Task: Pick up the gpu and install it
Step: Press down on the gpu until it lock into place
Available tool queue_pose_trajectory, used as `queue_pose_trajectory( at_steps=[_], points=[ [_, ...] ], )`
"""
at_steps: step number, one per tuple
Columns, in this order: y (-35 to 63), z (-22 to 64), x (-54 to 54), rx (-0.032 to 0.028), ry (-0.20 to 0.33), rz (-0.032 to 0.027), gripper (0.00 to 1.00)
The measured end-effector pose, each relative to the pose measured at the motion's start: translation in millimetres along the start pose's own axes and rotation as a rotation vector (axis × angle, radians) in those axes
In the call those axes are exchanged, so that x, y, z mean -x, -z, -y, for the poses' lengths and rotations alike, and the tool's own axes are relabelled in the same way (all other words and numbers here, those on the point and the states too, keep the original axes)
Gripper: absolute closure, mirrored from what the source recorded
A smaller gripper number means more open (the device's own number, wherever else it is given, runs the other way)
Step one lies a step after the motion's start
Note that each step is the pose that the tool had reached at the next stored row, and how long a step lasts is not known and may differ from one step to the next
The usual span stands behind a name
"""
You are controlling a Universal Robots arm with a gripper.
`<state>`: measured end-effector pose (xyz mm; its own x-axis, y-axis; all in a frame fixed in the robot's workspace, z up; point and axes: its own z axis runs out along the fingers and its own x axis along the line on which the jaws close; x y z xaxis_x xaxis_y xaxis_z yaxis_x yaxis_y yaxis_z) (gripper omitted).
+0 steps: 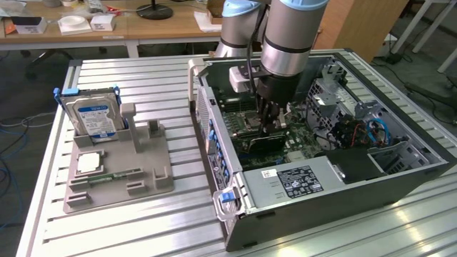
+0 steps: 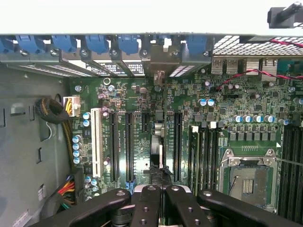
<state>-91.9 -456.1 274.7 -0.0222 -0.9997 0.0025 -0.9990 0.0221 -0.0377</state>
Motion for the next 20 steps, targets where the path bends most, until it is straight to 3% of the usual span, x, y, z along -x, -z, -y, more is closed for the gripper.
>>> queue_pose_trajectory(
  at_steps=[4, 10, 18, 20],
  points=[
    [0.1, -4.6, -0.2, -0.0001, 0.0, 0.0, 0.9],
    [-0.2, -24.4, -0.6, -0.001, 0.0, 0.0001, 0.9],
    [-0.1, -25.6, -0.6, -0.0011, 0.0, -0.0001, 0.9],
    [0.0, -30.0, -0.7, -0.0012, 0.0, 0.0, 0.9]
  ],
)
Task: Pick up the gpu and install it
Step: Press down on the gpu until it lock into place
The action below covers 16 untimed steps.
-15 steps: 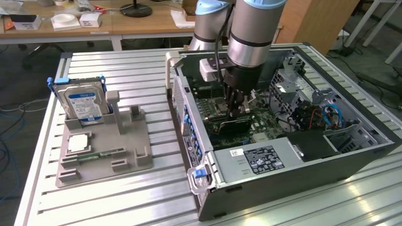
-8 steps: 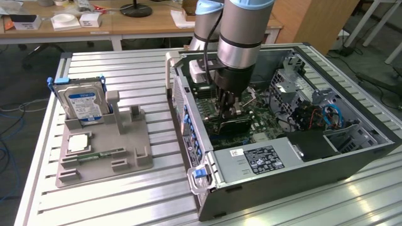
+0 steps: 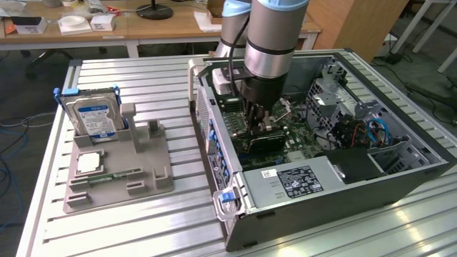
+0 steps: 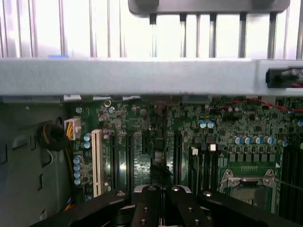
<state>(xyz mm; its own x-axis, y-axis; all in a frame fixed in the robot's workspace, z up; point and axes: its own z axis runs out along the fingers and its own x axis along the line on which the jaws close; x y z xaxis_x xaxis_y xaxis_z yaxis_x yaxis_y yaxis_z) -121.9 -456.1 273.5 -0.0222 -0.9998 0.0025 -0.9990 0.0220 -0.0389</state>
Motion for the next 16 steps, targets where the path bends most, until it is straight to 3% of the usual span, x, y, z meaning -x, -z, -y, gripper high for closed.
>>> queue_pose_trajectory(
  at_steps=[4, 7, 12, 16],
  points=[
    [1.9, -11.9, -0.2, 0.0, 0.0, -0.0002, 0.9],
    [6.4, -11.9, 0.2, 0.0003, 0.0, -0.0003, 0.9],
    [18.9, -11.8, 4.4, 0.0003, 0.0, -0.0055, 0.9],
    [21.8, -12.0, 6.6, 0.0003, 0.0, -0.0058, 0.9]
  ],
)
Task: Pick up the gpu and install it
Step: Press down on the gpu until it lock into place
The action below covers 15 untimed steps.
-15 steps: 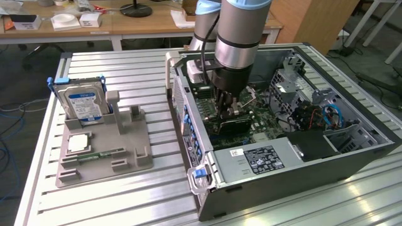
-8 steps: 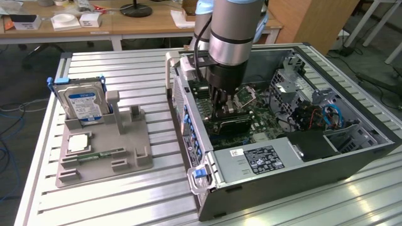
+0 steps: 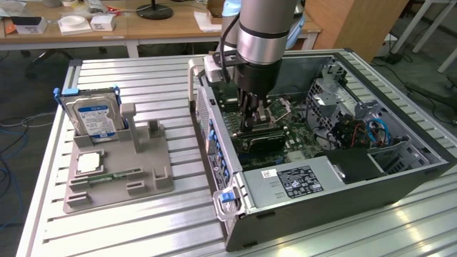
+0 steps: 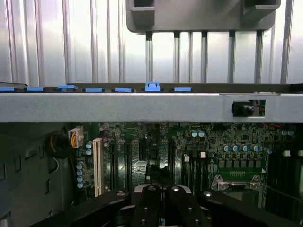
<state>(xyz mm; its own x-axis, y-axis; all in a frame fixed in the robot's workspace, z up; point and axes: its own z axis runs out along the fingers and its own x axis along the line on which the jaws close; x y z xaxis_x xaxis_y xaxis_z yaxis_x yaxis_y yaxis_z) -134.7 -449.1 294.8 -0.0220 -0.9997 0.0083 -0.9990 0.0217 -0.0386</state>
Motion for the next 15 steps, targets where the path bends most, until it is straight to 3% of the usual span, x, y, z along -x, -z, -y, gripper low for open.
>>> queue_pose_trajectory(
  at_steps=[7, 15],
  points=[
    [0.0, -0.2, 0.1, 0.0002, 0.0, 0.0005, 0.9],
    [6.5, -0.9, 0.7, -0.001, -0.001, 0.0068, 0.9]
  ],
)
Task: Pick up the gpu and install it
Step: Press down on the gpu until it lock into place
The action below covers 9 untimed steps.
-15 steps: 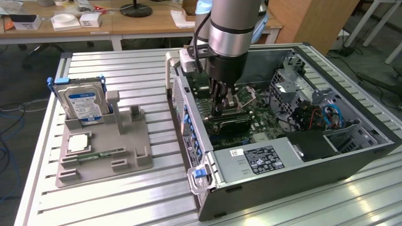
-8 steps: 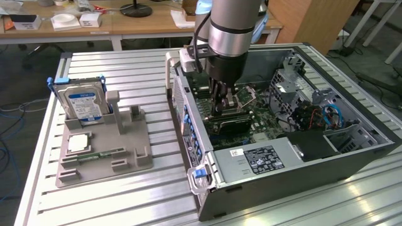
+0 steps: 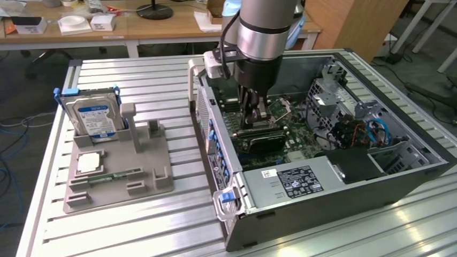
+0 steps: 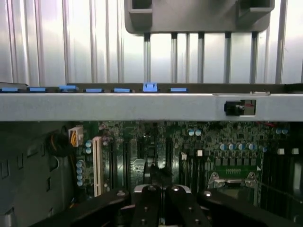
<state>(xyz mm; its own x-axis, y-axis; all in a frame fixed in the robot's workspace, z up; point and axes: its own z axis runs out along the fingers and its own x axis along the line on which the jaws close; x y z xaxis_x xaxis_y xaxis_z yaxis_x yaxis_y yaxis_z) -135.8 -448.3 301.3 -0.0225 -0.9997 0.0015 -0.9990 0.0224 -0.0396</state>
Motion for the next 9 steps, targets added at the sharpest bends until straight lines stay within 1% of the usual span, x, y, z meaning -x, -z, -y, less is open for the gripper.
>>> queue_pose_trajectory(
  at_steps=[1, 3, 5, 7, 9],
  points=[
    [0.1, -2.0, 0.1, 0.0001, 0.0, -0.0002, 0.9],
    [0.3, -9.5, 0.6, 0.0002, 0.0, 0.0003, 0.9],
    [0.3, -15.3, 1.4, 0.0002, 0.0, 0.0009, 0.9],
    [0.1, -17.5, 4.5, 0.0003, 0.0, 0.0017, 0.9],
    [-0.8, -18.2, 10.4, 0.0002, 0.0, 0.0031, 0.9]
  ],
)
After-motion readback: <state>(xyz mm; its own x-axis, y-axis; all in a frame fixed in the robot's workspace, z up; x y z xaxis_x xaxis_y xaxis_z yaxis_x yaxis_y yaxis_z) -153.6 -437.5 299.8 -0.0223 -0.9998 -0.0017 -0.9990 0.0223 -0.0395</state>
